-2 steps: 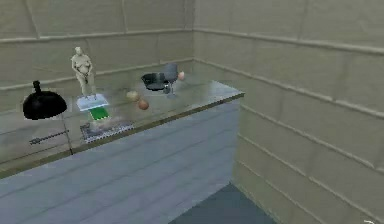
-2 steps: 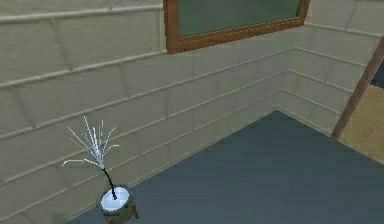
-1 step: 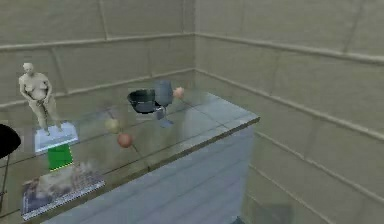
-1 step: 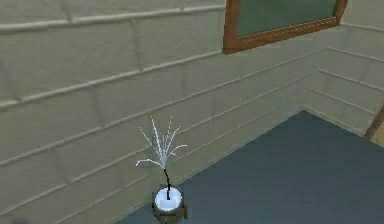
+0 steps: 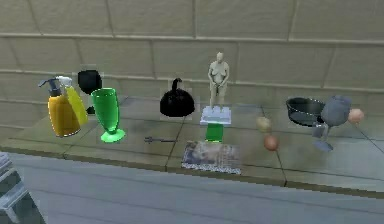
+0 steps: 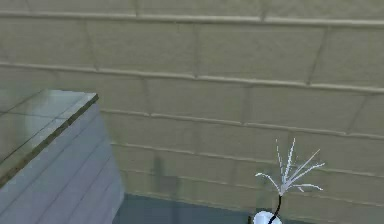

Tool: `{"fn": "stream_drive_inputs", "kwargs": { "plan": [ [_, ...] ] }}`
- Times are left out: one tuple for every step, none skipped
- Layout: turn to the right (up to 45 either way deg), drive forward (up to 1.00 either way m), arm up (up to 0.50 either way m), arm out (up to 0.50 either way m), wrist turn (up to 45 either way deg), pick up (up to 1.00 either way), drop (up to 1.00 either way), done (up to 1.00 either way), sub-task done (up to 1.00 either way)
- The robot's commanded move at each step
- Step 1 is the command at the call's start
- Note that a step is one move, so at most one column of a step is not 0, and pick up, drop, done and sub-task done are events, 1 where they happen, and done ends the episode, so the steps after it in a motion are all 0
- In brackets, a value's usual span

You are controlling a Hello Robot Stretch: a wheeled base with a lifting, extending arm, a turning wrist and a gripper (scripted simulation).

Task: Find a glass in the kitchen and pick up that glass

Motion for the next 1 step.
{"fn": "stream_drive_inputs", "kwargs": {
  "plan": [
    [-45.0, 0.0, 0.0, 0.0, 0.0, 0.0, 0.0, 0.0, 0.0]
  ]
}}
